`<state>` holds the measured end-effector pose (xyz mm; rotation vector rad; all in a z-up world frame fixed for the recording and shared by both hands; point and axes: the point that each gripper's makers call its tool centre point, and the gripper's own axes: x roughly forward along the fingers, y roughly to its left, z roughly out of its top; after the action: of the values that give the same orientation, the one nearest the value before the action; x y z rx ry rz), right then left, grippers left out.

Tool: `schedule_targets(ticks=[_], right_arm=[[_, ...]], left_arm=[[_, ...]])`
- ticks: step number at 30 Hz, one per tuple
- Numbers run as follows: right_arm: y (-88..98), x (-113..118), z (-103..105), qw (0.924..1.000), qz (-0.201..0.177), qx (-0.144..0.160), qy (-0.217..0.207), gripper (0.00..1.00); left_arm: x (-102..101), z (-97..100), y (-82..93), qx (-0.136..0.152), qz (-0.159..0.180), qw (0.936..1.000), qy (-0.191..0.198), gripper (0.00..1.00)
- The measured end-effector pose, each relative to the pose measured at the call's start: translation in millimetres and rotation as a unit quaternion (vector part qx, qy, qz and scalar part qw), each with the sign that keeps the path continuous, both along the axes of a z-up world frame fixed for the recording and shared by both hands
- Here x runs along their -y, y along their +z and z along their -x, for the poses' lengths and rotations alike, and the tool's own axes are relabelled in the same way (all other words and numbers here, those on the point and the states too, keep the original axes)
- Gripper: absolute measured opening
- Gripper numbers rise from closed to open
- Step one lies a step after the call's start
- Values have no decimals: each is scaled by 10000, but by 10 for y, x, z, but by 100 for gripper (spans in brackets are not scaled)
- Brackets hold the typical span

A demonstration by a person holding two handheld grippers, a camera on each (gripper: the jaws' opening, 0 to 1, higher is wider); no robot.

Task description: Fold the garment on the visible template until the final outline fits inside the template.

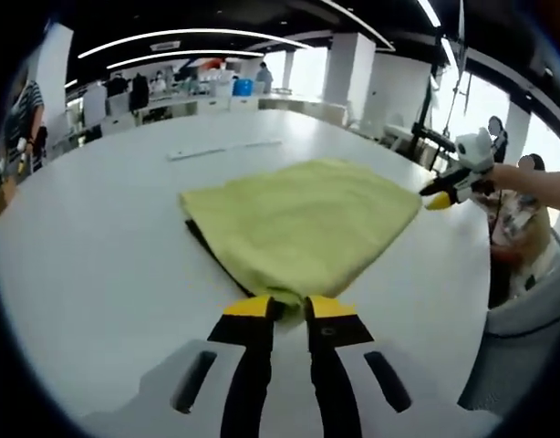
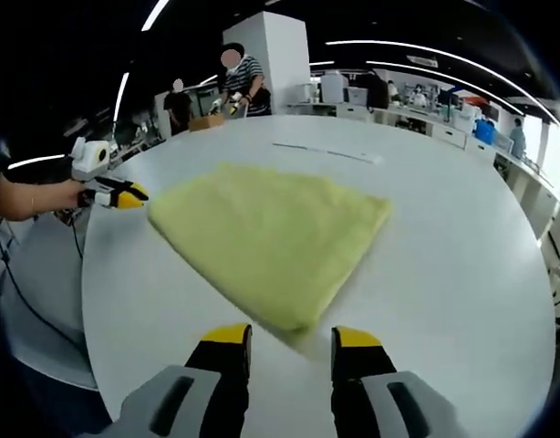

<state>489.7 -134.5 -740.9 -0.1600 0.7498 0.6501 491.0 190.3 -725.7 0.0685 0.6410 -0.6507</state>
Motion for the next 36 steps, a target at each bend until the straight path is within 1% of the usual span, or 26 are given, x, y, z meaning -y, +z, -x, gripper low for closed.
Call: schedule_targets(ticks=[6, 8, 11, 23, 27, 36], right_arm=[[-75, 38, -26, 9999, -16, -21, -132, 16], [-87, 45, -30, 9999, 0, 0, -128, 14], [-86, 39, -40, 9998, -80, 8, -166, 9], [-112, -23, -44, 10000, -71, 64, 8, 3], [-108, -25, -41, 9999, -77, 70, 5, 0], [-86, 6, -51, 9999, -54, 111, 7, 0]], left_arm=[[24, 5, -75, -92, 27, 9999, 54, 9], [35, 15, -93, -126, 27, 9999, 57, 10], [40, 19, -105, -140, 38, 9999, 60, 8], [32, -2, -87, -131, 153, 9997, 123, 4], [35, -3, -90, -164, 182, 9996, 112, 0], [1, 5, -61, -184, 249, 9994, 157, 0]])
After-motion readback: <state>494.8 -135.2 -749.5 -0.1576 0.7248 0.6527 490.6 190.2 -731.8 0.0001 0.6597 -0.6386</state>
